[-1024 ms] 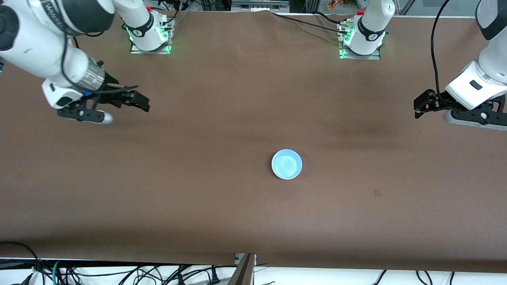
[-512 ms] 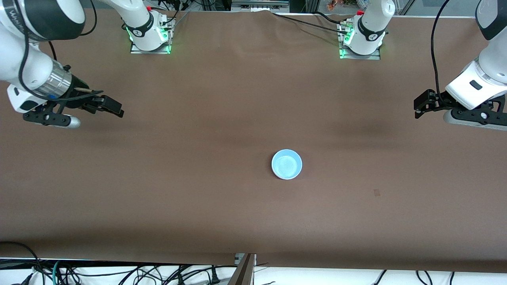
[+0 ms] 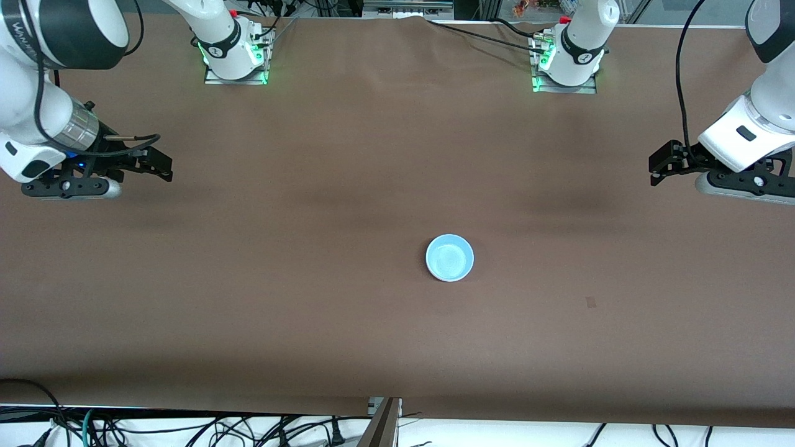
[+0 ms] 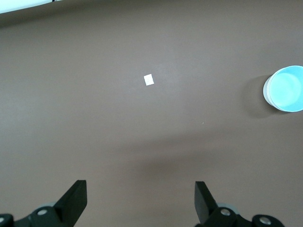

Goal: Stack pink and blue bowls on white bowl

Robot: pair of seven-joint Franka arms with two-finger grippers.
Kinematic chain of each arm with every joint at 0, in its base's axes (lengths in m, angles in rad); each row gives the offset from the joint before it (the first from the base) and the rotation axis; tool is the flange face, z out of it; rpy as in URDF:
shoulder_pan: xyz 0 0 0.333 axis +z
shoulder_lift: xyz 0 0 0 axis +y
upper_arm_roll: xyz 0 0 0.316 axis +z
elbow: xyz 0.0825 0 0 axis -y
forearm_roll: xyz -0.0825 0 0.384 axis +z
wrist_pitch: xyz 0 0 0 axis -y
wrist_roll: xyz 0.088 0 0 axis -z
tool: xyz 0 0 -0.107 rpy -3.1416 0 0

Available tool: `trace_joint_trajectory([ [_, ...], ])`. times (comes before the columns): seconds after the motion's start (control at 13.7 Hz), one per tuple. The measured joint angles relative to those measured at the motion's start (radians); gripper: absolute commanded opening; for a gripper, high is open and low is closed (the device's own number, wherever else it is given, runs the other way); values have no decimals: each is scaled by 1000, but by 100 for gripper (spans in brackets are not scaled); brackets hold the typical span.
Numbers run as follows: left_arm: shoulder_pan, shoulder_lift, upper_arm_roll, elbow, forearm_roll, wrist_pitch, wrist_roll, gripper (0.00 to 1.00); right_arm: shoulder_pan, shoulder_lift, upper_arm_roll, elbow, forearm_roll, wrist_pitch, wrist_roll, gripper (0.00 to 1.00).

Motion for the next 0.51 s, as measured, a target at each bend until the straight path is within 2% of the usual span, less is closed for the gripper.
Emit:
trace_joint_trajectory([
  [0.51, 2, 0, 2, 0, 0, 0, 0, 100, 0, -10, 35, 0, -9, -9, 0, 99],
])
